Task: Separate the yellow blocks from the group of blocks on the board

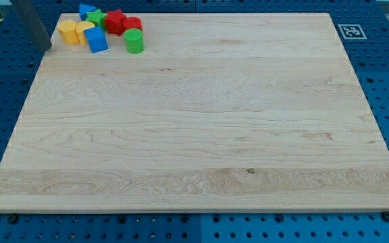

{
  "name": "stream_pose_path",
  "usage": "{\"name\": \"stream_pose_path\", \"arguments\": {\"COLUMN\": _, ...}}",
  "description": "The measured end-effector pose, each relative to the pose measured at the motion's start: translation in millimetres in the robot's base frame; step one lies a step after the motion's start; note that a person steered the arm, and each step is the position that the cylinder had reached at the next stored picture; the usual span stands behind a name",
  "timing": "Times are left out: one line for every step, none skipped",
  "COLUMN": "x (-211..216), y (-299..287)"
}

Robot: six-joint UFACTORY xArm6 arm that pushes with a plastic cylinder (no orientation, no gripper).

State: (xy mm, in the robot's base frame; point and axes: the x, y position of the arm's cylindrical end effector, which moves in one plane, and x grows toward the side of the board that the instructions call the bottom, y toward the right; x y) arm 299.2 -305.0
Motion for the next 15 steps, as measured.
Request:
{"name": "stream_pose_path", "arguments": {"x": -26, "y": 0}}
{"name": "stream_pose_path", "arguments": {"x": -63, "y": 0}}
{"name": "stream_pose_path", "arguments": {"x": -63, "y": 0}}
{"name": "stream_pose_path", "arguments": {"x": -48, "y": 12}}
{"name": "stream_pose_path", "arguments": {"x": -33, "y": 47}}
{"name": "stream_pose_path", "arguments": {"x": -33, "y": 86}}
{"name": "stream_pose_path", "arguments": {"x": -32, "y": 107}}
{"name": "stream_pose_path", "arguments": {"x": -23, "y": 108}}
{"name": "stream_pose_path", "arguments": {"x": -21, "y": 120}}
{"name": "stream_pose_path", "arguments": {"x": -35, "y": 137}}
{"name": "stream_pose_path", "arguments": {"x": -52, "y": 164}}
{"name": "stream_pose_path", "arguments": {"x": -55, "y": 199}}
{"name": "stream_pose_path", "arguments": {"x": -50, "y": 221}}
{"name": "stream_pose_path", "arguments": {"x": -28, "y": 237}}
{"name": "stream_pose_path", "arguments": {"x": -8, "y": 257}}
